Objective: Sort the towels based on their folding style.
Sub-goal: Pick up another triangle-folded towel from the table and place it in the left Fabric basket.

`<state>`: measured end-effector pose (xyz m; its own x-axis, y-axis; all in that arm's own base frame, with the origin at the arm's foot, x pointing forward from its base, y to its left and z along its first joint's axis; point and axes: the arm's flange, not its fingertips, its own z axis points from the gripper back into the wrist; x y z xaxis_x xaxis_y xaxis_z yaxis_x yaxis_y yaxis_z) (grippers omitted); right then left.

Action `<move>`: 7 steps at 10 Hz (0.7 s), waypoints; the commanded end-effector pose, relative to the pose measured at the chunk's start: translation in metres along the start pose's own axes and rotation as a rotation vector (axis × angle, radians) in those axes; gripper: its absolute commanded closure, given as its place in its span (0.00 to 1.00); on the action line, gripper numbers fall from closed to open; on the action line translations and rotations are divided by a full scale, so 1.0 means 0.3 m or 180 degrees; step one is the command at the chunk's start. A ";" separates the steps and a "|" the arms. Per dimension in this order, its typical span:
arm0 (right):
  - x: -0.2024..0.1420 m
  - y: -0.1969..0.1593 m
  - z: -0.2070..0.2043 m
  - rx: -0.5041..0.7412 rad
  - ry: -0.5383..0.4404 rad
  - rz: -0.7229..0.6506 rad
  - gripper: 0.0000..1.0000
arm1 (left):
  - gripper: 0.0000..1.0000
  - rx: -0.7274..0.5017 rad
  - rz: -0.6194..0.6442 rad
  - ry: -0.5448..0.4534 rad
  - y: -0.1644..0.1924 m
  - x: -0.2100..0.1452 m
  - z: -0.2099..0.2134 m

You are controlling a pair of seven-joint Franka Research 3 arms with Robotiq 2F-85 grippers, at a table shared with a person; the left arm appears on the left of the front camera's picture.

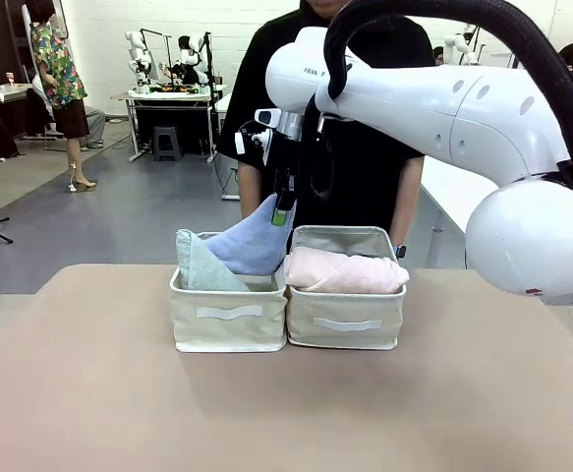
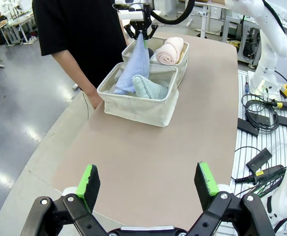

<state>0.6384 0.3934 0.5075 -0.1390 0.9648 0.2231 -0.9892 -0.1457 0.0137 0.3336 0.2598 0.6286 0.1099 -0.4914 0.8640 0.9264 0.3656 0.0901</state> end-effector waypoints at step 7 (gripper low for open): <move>0.009 -0.069 -0.195 0.0169 -0.0123 -0.0142 0.81 | 0.00 -0.0007 -0.0018 -0.0024 -0.005 0.001 0.007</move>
<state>0.6499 0.4034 0.4475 -0.1112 0.9677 0.2261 -0.9882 -0.1317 0.0777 0.3336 0.2598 0.6286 0.1098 -0.4914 0.8640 0.9264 0.3656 0.0902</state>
